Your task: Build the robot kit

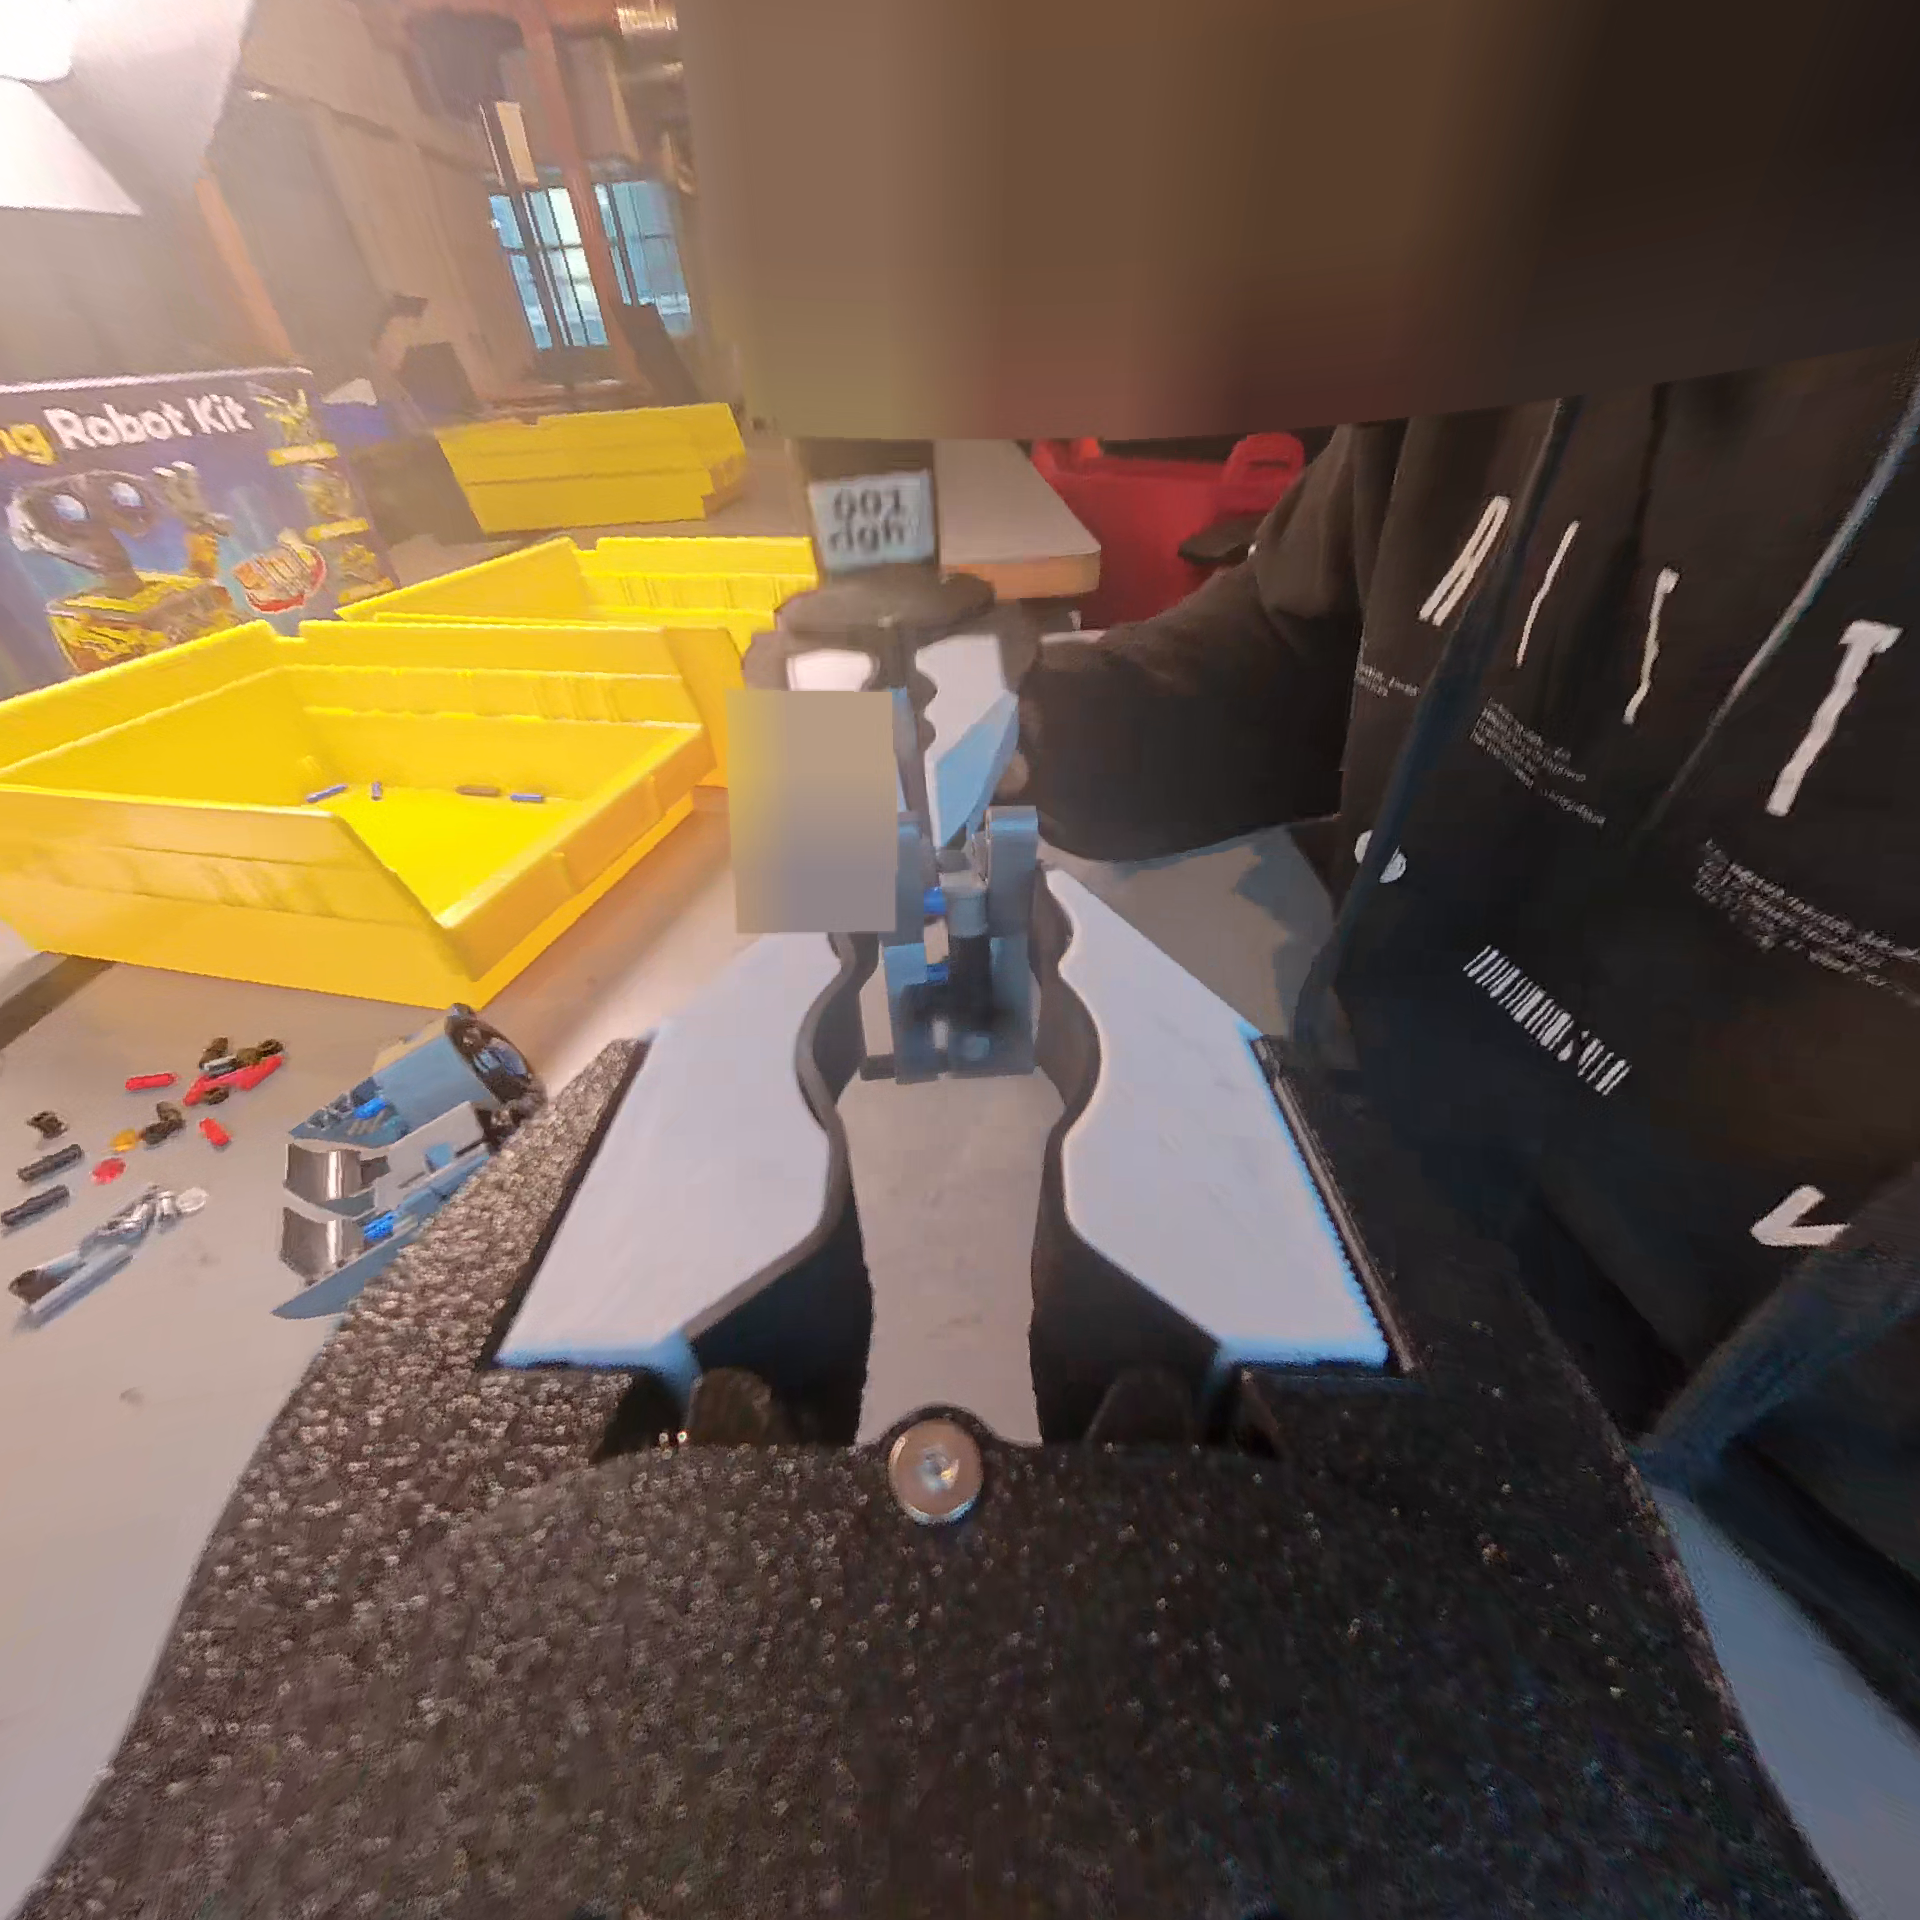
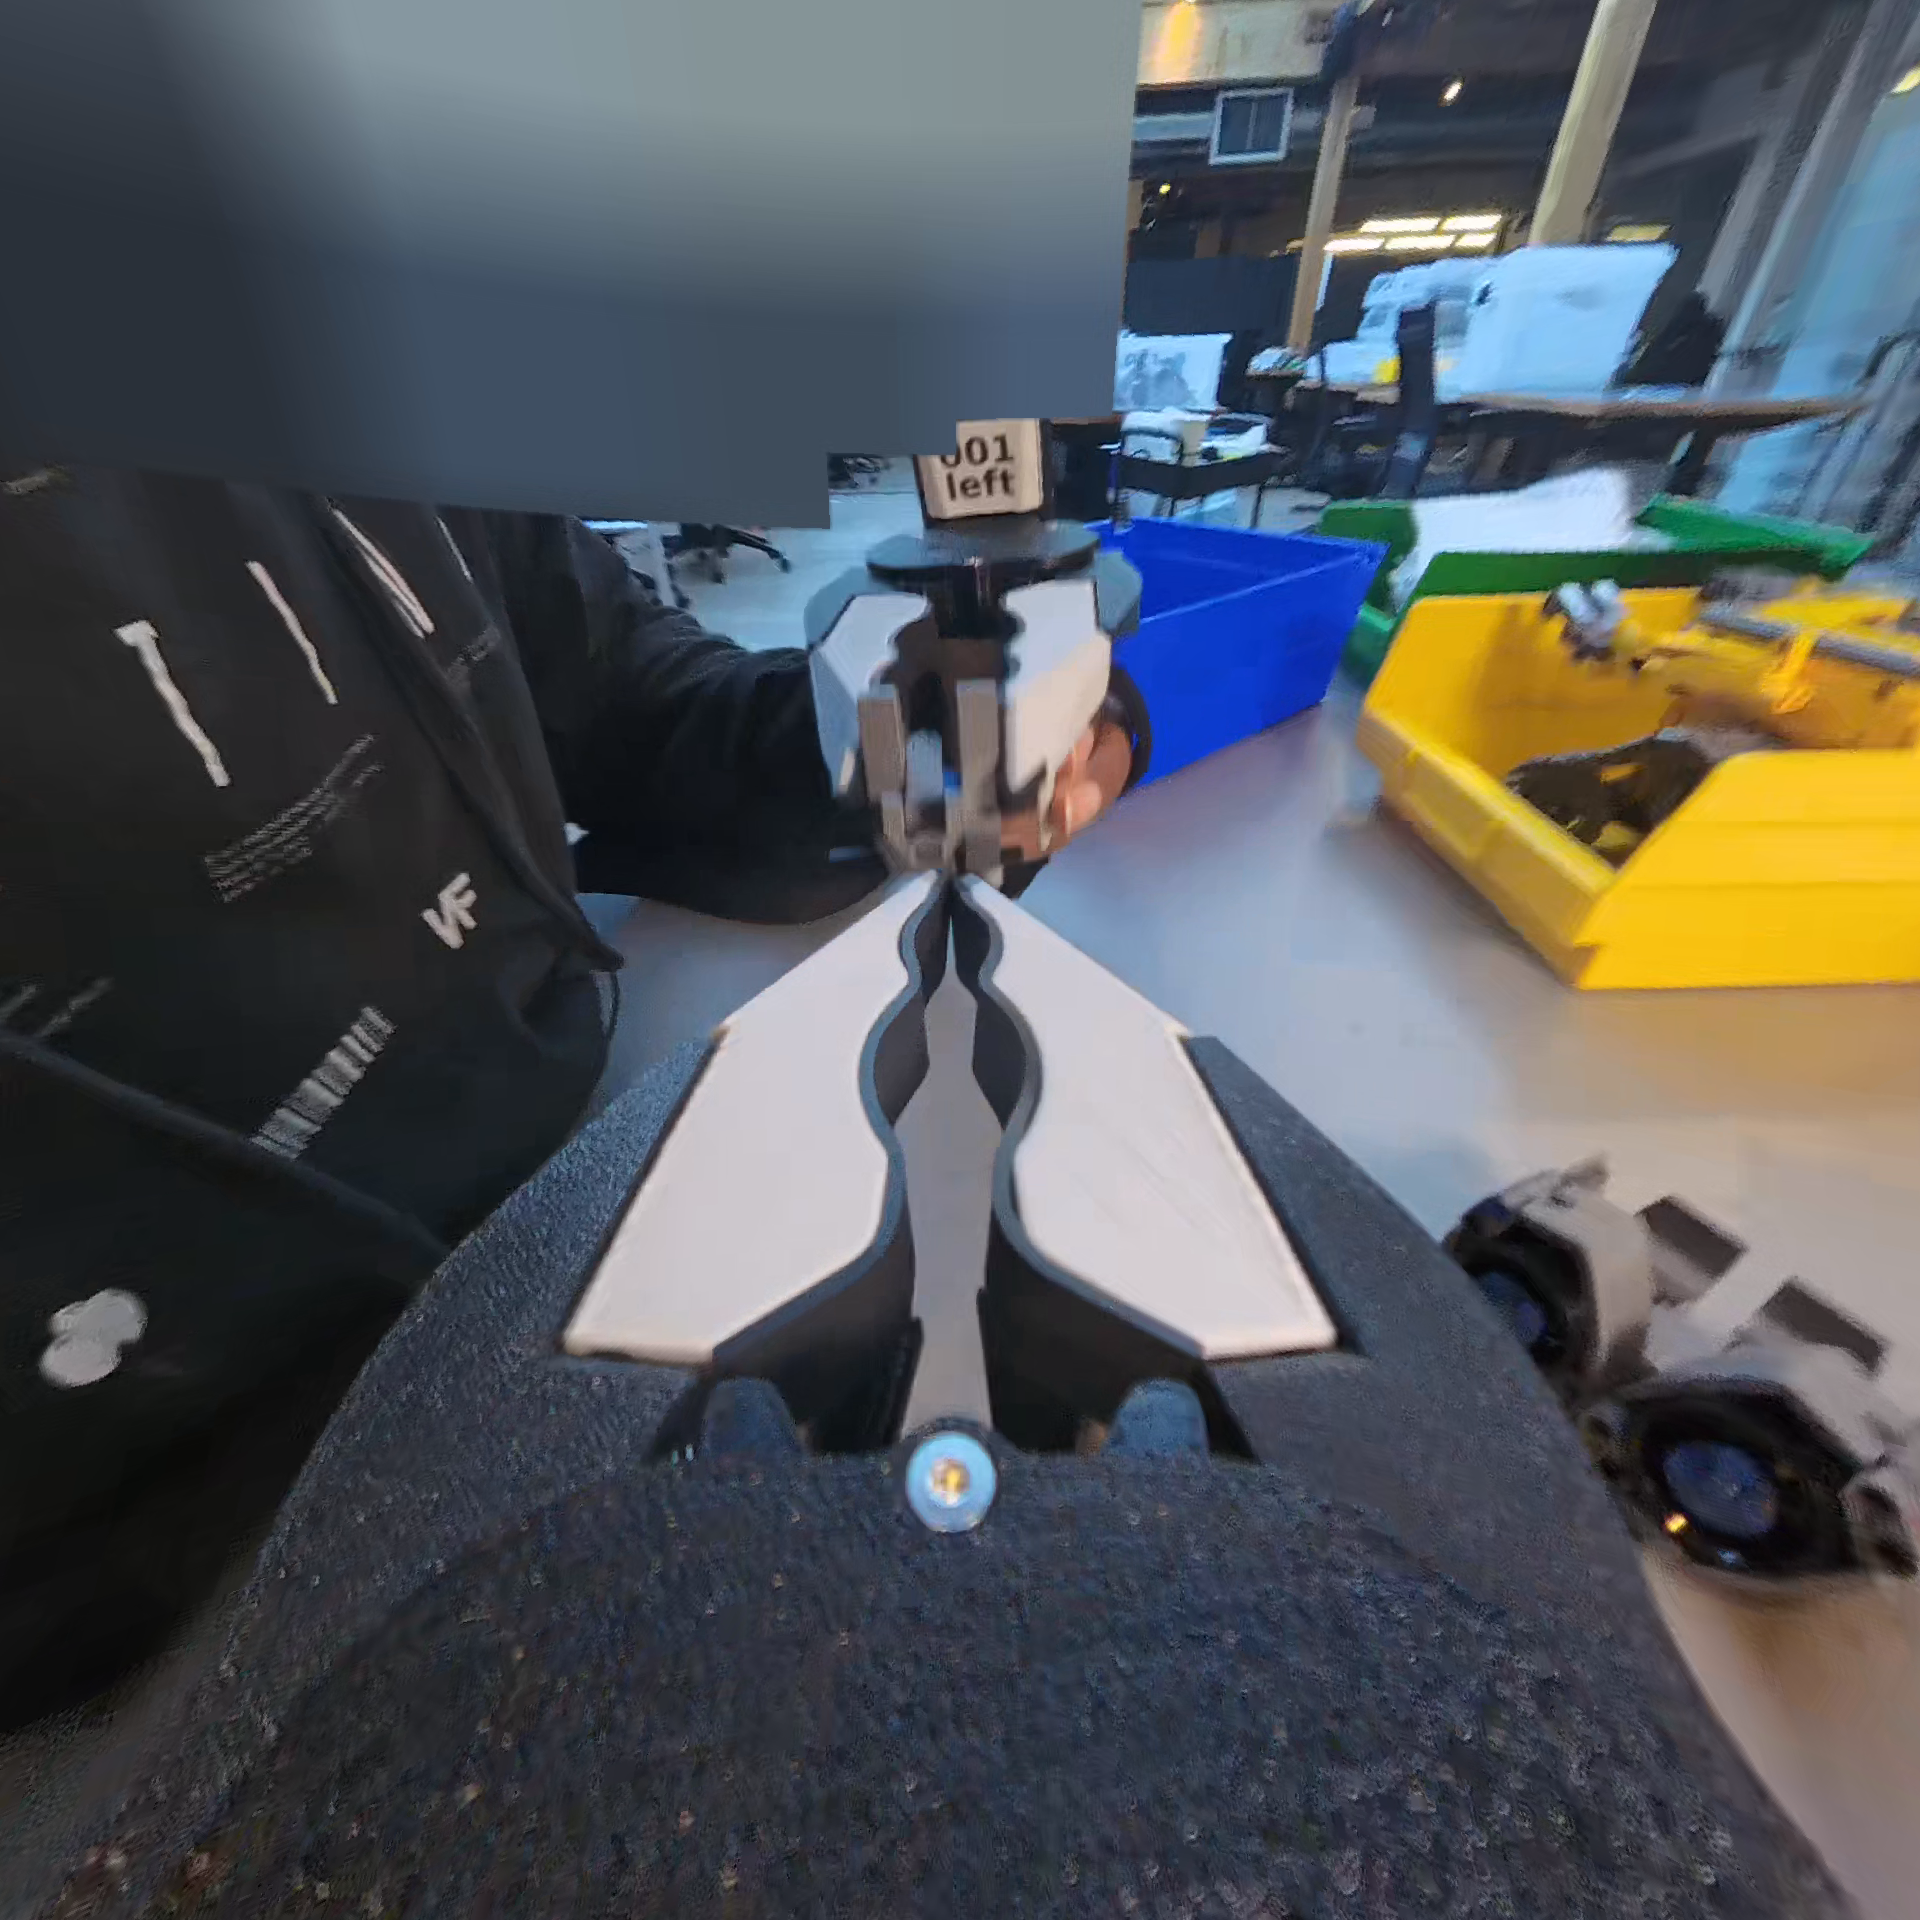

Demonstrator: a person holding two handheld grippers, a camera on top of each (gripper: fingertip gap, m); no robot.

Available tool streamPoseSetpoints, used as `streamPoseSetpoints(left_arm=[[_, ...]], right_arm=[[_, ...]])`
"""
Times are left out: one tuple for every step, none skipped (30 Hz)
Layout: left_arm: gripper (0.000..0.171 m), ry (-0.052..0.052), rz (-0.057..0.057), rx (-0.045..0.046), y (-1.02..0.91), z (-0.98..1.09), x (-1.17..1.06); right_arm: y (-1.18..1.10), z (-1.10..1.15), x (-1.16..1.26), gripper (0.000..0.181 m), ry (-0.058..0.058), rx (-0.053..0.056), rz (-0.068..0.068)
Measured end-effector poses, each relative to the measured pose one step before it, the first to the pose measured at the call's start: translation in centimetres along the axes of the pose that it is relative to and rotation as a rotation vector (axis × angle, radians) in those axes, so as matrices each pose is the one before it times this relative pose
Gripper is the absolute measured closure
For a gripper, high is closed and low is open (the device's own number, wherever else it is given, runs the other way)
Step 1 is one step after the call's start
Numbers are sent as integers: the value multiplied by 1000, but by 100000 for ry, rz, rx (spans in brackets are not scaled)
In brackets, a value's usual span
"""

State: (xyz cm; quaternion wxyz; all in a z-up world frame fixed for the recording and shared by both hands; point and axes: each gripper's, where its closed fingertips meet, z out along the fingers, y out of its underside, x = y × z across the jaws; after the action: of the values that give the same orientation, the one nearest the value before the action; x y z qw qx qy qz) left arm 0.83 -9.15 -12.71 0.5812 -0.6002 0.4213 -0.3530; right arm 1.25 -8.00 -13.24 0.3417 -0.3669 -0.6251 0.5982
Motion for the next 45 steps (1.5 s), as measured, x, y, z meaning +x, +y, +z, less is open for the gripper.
streamPoseSetpoints(left_arm=[[143, 485, -539, 513, 43, 141, 68], [143, -453, -2682, 2548, -261, -285, -315], [143, -736, -728, -1619, 362, -53, -327], [143, -829, 709, -1269, 324, 111, -153], [143, 278, -267, -600, 206, 196, 67], [143, 353, -194, -780, 229, 197, 66], [143, 144, 560, -1573, 319, 206, 78], [143, 97, 701, -1484, 298, 230, 101], [143, 557, 197, -578, 149, 197, 169], [143, 383, -102, -35, 59, 119, 102], [143, -301, 140, -205, 56, 3, -34], [143, -44, -15, 307, -40, -1, -4], [143, 521, -157, 470, -98, 39, 109], [143, 60, 330, -67, -5, 93, 60], [143, -163, 538, -575, 80, 92, 40], [143, 160, 178, -160, 45, 26, 59], [143, 47, -429, 514, -51, -36, 6], [143, 228, -169, 510, -57, -2, 60], [143, -10, 12, -147, -3, 15, 9], [143, -8, -128, -746, 94, 40, -7], [143, 65, -742, -650, 135, 31, -26], [143, 2, -841, -784, 172, 28, -36], [143, -48, -162, -964, 183, 19, -3], [143, 273, 198, -854, 136, 22, 69], [143, 439, -77, -30, -3, -25, 90], [142, 739, -576, 668, -113, -78, 93], [142, 1286, -608, 198, -44, -74, 134], [142, 1843, -441, -851, 145, -33, 224], [141, 1786, -379, -1331, 242, 52, 221], [141, 1005, -164, -1194, 229, 80, 142], [141, 620, 262, -1248, 235, 76, 120], [141, 286, 306, -835, 155, 55, 53], [141, -85, 219, -317, 56, 22, 7], [141, -68, 424, -209, 17, -5, 18], [141, 134, 578, -393, 41, -15, 57], [141, 276, 442, -111, 4, -52, 67], [142, 224, -240, 204, -57, -89, 16], [142, 923, -366, 354, -105, -98, 98], [142, 440, -221, 209, -104, -67, 46], [142, 398, -42, -365, -34, -11, 58], [143, -114, 200, -448, -16, 1, 16], [143, -234, 422, 163, -67, -23, 14], [143, 21, 113, 440, -108, -40, 18], [143, 139, 5, 750, -174, -56, 42], [143, 365, -7, 821, -186, -48, 65]], right_arm=[[-426, 406, -377, 181, 1201, -1043, -5833], [-489, -43, 550, 177, 4452, 1644, -1747], [-2, -116, -140, 168, -2219, 104, 2800], [591, -92, -420, 164, -4599, -2784, 4346], [675, -97, -7, 163, -1059, -2335, 2193], [421, -102, 175, 162, 1063, -530, 118], [253, 12, 51, 159, 348, -629, 209], [2, 133, 2, 156, -14, -209, 519], [-73, 193, -69, 155, -247, 17, 131], [145, 213, -121, 155, -433, -1245, -565], [135, 59, 118, 159, 1078, -761, -748], [69, -31, 57, 165, 383, -107, -433], [83, 66, -62, 166, -402, -322, 617], [135, 165, -103, 166, -423, -810, 132], [154, 198, -87, 164, 144, -977, -886], [80, 77, -77, 165, 90, -297, -918], [-96, -15, 20, 165, 92, 755, 161], [-69, 14, -38, 166, -684, 501, 821], [-48, -18, -21, 166, -485, 376, 117], [90, -22, 52, 166, -33, -445, -82], [124, -21, 41, 166, -307, -488, 355], [168, -5, 54, 167, -159, -538, 435], [193, 7, 42, 167, -40, -570, -201], [179, -1, -56, 167, -390, -989, -579], [146, -24, -71, 167, -264, -1330, -1010], [205, -6, -33, 167, 96, -1848, -1324], [342, 26, -39, 167, 310, -2554, -1969], [255, 33, -150, 167, -237, -1848, -1746], [145, 45, -239, 167, -957, -982, -728], [197, 46, -134, 167, -461, -913, -782], [223, 52, -117, 167, -403, -1073, -955], [151, 23, -72, 167, -217, -751, -760], [63, 11, -8, 167, 45, -219, -190], [-17, -13, -7, 167, -220, 111, 342], [13, 19, -48, 167, -351, -147, 102], [-35, 75, -93, 167, -260, 163, -307], [-98, 84, -100, 167, -417, 600, 171], [-152, 65, -118, 167, -574, 1014, 348], [-167, 12, -30, 167, -430, 1294, 712], [-104, -18, -94, 168, -1501, 1115, 1483], [-4, -15, -53, 168, -1237, 925, 1385], [-63, -27, -9, 167, -774, 1399, 1071], [-123, -16, -49, 167, -936, 1326, 1147], [-179, -27, -27, 167, -626, 1288, 593], [-229, -48, -85, 168, -827, 1383, 436]])
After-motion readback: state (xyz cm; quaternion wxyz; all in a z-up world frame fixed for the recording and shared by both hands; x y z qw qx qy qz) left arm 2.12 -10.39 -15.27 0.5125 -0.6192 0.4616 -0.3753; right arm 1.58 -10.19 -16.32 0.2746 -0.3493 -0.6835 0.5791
